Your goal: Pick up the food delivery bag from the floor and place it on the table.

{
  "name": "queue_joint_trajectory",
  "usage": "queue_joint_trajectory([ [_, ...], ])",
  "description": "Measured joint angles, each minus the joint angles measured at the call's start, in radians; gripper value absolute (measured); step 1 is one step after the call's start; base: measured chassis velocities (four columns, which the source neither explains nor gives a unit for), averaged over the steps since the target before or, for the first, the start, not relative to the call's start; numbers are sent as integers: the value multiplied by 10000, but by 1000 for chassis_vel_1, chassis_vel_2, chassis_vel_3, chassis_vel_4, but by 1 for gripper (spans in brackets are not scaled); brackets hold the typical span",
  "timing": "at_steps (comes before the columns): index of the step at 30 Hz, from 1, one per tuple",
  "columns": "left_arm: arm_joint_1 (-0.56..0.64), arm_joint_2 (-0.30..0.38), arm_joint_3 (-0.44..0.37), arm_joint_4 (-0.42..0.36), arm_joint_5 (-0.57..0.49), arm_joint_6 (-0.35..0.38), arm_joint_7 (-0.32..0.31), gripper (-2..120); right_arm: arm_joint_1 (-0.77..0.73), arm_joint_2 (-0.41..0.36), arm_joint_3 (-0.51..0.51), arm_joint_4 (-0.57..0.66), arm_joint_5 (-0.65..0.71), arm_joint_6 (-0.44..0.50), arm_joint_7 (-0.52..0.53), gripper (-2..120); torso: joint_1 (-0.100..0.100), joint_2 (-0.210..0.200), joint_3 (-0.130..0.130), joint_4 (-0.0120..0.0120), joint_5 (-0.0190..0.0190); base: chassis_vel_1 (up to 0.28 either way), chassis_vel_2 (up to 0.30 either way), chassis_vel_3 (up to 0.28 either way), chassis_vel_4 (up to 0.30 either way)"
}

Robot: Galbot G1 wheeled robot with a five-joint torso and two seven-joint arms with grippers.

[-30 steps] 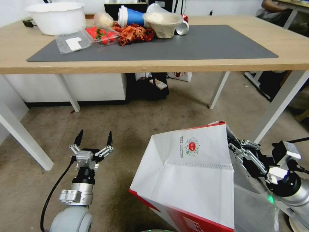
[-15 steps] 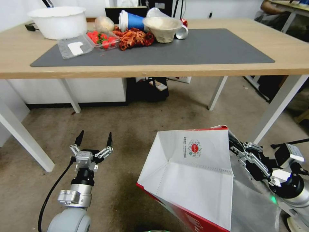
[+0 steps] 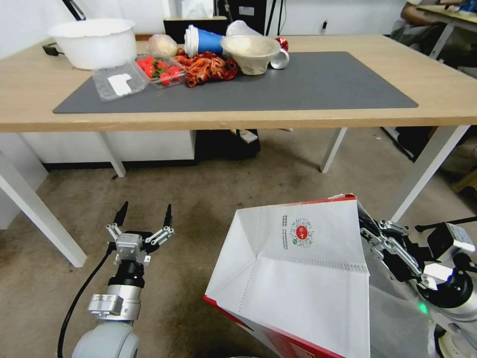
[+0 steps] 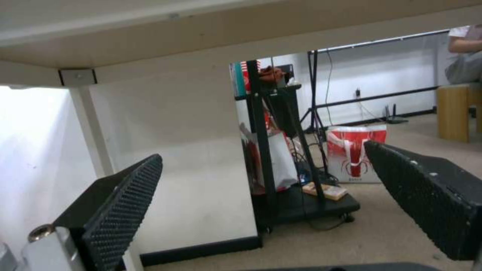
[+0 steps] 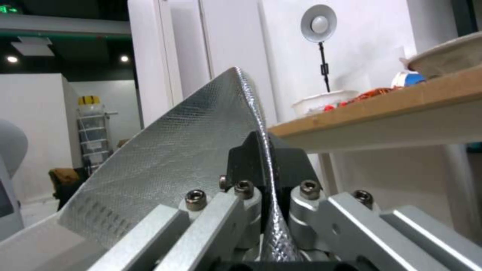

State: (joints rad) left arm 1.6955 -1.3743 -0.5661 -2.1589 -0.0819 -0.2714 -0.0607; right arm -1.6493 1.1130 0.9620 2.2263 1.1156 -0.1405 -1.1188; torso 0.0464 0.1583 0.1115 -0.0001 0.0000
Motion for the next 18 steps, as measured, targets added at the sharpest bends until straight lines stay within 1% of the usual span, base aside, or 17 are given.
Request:
queue_joint_trajectory([
  [2, 19, 0, -3, -16, 1, 0, 0, 100, -2, 15, 0, 13, 20, -17, -30, 0, 15, 47, 32, 0, 0, 0, 0, 0, 0],
  [5, 58, -1, -24, -60, 4, 0, -1, 100, 3, 36, -2, 61, 102, -76, -107, 0, 52, 223, 172, 0, 0, 0, 0, 0, 0],
  [8, 76, -1, -38, -87, 5, 0, -3, 100, 6, 37, 1, 77, 147, -106, -137, 0, 64, 296, 232, 0, 0, 0, 0, 0, 0],
  [12, 105, -5, -62, -121, 14, 0, -5, 100, -15, 41, 46, 93, 201, -134, -199, 0, 112, 501, 392, 0, 0, 0, 0, 0, 0],
  [18, 109, -29, -28, -142, 56, 0, 1, 100, -51, 38, 104, 107, 235, -139, -234, 0, 162, 700, 543, 0, 0, 0, 0, 0, 0],
])
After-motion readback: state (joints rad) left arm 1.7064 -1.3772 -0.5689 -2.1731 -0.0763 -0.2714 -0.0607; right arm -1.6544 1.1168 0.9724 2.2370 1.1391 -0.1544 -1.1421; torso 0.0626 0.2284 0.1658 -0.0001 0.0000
